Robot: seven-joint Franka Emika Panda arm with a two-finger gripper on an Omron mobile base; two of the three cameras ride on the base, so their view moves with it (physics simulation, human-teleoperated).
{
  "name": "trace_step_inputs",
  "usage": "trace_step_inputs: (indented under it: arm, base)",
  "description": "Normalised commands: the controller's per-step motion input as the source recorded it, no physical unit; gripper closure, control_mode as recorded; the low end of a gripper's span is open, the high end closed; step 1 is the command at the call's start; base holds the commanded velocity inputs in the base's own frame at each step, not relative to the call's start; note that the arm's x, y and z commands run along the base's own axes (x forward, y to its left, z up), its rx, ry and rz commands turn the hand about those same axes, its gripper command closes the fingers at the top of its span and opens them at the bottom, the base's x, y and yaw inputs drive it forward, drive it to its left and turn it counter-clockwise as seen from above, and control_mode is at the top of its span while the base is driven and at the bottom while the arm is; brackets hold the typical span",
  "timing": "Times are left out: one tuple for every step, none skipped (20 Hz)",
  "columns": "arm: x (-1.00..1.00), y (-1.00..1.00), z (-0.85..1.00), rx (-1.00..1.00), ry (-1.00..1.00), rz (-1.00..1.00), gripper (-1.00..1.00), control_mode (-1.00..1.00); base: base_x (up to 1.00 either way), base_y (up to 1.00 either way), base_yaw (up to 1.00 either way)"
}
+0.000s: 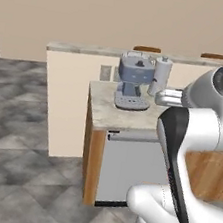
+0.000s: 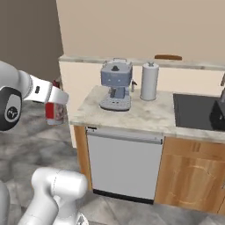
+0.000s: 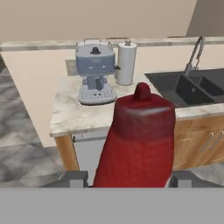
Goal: Move the hot dog bun to the plate on the dining table and place the condiment next to that plate. Then navigate to the fridge and take the sausage and place it on the plate as well.
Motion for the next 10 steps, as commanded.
trace_step_inputs:
  arm:
    - [0.00,0.00,0.00,0.00,0.00,0.00,1.00,1.00]
    - [0.00,0.00,0.00,0.00,0.00,0.00,1.00,1.00]
    - [0.00,0.00,0.00,0.00,0.00,0.00,1.00,1.00]
    - [0.00,0.00,0.00,0.00,0.00,0.00,1.00,1.00]
    - [0.00,0.00,0.00,0.00,0.00,0.00,1.00,1.00]
    - [0.00,0.00,0.00,0.00,0.00,0.00,1.00,1.00]
    - [0.00,0.00,0.00,0.00,0.00,0.00,1.00,1.00]
    - [0.00,0.00,0.00,0.00,0.00,0.00,1.00,1.00]
    - [0.00,0.00,0.00,0.00,0.00,0.00,1.00,1.00]
    - [0.00,0.00,0.00,0.00,0.00,0.00,1.00,1.00]
  base:
    - [0.00,1.00,0.12]
    - [0.03,1.00,0.09]
    - [0.06,1.00,0.08]
    - [0.12,1.00,0.07]
    - [0.20,1.00,0.05]
    - [0.31,1.00,0.00]
    - [0.48,1.00,0.00]
    - [0.59,1.00,0.00]
    - [0.65,1.00,0.00]
    - [0.72,1.00,0.00]
